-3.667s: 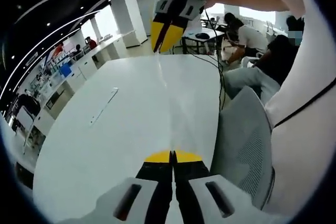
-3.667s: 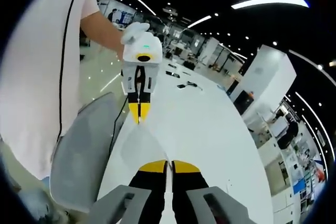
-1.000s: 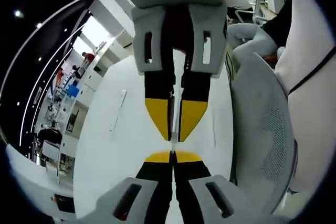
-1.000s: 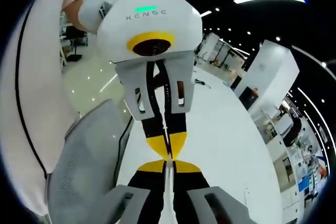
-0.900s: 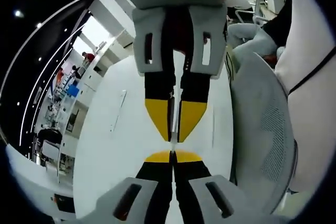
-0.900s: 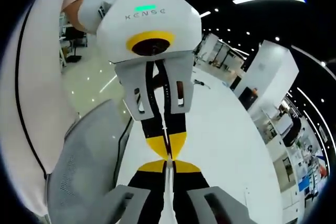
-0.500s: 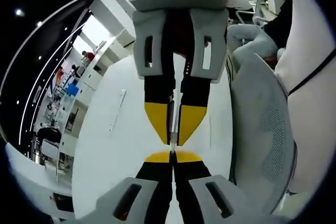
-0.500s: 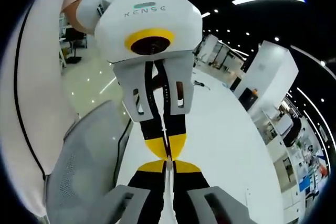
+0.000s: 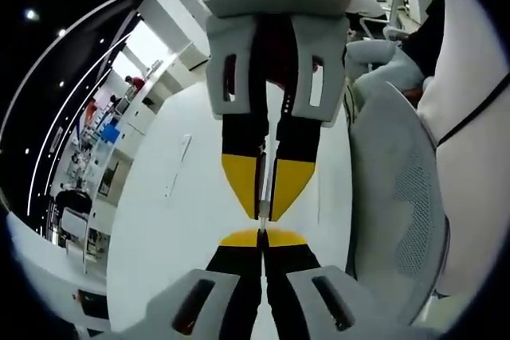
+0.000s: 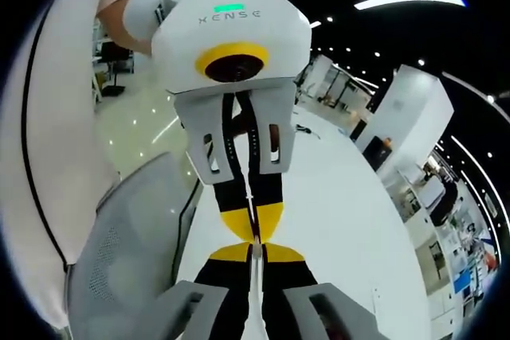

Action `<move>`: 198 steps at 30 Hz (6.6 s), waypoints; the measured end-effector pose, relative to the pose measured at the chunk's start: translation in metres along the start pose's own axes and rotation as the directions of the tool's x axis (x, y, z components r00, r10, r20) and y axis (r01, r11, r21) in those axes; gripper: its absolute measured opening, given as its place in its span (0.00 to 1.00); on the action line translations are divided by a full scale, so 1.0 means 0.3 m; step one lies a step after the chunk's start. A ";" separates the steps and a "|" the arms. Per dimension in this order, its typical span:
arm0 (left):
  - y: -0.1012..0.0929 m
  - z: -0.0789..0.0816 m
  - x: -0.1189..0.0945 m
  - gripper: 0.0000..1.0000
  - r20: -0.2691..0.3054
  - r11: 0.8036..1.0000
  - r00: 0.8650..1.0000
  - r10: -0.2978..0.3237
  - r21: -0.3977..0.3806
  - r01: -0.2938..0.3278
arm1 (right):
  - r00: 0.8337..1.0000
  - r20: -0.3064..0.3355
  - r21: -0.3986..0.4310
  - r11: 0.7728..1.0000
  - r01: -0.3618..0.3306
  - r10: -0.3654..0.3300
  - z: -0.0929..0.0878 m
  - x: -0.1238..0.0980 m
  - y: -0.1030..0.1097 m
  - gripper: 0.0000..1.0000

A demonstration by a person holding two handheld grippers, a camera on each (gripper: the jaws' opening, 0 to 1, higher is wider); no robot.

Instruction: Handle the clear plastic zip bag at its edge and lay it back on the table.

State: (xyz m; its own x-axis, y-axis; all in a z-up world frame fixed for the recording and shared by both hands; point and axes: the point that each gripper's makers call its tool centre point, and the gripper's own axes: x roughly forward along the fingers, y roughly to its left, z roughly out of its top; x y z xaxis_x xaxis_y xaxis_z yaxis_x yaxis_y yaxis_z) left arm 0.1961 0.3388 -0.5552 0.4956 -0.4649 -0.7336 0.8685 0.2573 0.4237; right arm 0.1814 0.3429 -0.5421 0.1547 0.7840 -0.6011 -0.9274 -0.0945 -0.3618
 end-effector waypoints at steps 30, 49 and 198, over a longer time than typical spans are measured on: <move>-0.006 -0.012 -0.004 0.00 -0.001 1.000 1.000 0.004 -0.008 -0.004 | 1.000 -0.010 -0.012 1.000 -0.005 0.005 -0.004 0.004 0.007 0.00; -0.009 -0.011 -0.008 0.00 0.005 1.000 1.000 0.008 -0.010 -0.008 | 1.000 -0.011 -0.007 1.000 -0.001 0.001 0.000 0.002 0.010 0.00; -0.025 0.000 -0.016 0.00 0.040 0.998 0.999 0.004 -0.057 -0.002 | 1.000 -0.007 0.050 0.999 0.002 -0.002 -0.003 0.012 0.024 0.00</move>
State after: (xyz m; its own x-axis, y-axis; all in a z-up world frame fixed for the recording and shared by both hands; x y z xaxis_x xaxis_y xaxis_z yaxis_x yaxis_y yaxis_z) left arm 0.1872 0.3390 -0.5547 0.4982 -0.4973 -0.7102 0.8668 0.3058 0.3939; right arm 0.1756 0.3446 -0.5476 0.1584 0.7802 -0.6052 -0.9431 -0.0619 -0.3266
